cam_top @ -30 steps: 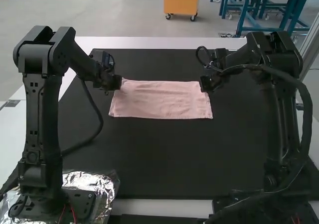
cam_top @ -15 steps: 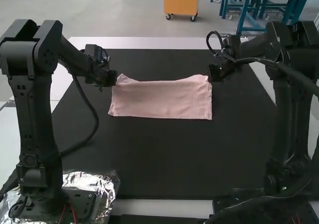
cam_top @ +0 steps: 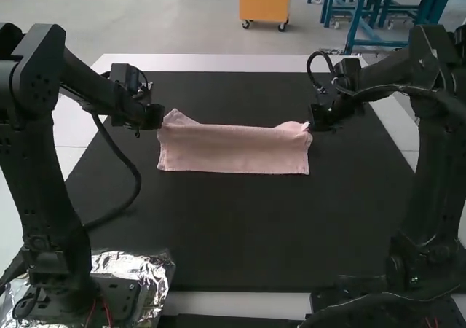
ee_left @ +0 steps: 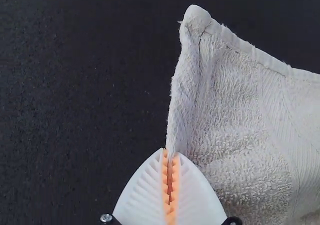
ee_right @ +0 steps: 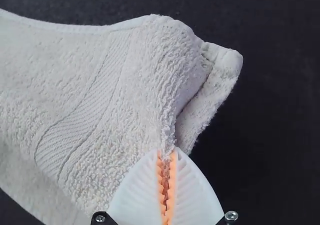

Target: Fold the towel.

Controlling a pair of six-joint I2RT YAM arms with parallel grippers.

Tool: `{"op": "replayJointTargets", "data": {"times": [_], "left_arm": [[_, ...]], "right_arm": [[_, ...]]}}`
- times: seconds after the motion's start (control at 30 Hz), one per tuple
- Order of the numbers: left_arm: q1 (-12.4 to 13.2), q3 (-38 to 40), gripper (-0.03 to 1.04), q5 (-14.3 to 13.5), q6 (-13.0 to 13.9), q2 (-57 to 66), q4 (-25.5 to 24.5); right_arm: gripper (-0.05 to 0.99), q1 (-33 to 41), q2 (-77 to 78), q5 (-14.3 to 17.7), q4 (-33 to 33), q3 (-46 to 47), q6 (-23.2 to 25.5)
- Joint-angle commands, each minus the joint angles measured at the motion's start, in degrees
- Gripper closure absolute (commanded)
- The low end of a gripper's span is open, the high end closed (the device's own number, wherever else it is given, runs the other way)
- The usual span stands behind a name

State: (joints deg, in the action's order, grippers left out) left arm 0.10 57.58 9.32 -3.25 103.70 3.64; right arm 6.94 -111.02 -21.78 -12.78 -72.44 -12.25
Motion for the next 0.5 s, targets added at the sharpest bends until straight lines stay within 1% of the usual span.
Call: {"op": "replayJointTargets", "data": {"times": [0.0, 0.07, 0.3, 0.43, 0.47], "left_arm": [[1.66, -2.47, 0.99, -1.06, 0.96, -2.98, -0.12], [1.84, -4.41, 0.99, -0.53, 0.96, -4.30, -0.04], [2.01, -10.47, 0.99, -0.53, 0.96, -7.81, 1.72], [1.92, -13.37, 0.99, -0.62, 0.96, -7.90, 3.39], [1.84, -14.16, 0.98, -0.62, 0.96, -7.90, 3.74]], "right_arm": [[0.96, -1.84, 4.50, 0.07, 0.21, 2.40, -0.41], [0.96, -1.93, 6.17, -0.02, 0.29, 4.24, -0.41], [0.96, -1.93, 9.33, -0.10, 1.53, 10.48, -0.41], [0.95, -1.93, 9.42, 0.34, 4.78, 14.88, -0.23], [0.93, -1.93, 9.24, 0.51, 6.10, 16.11, -0.14]]}}
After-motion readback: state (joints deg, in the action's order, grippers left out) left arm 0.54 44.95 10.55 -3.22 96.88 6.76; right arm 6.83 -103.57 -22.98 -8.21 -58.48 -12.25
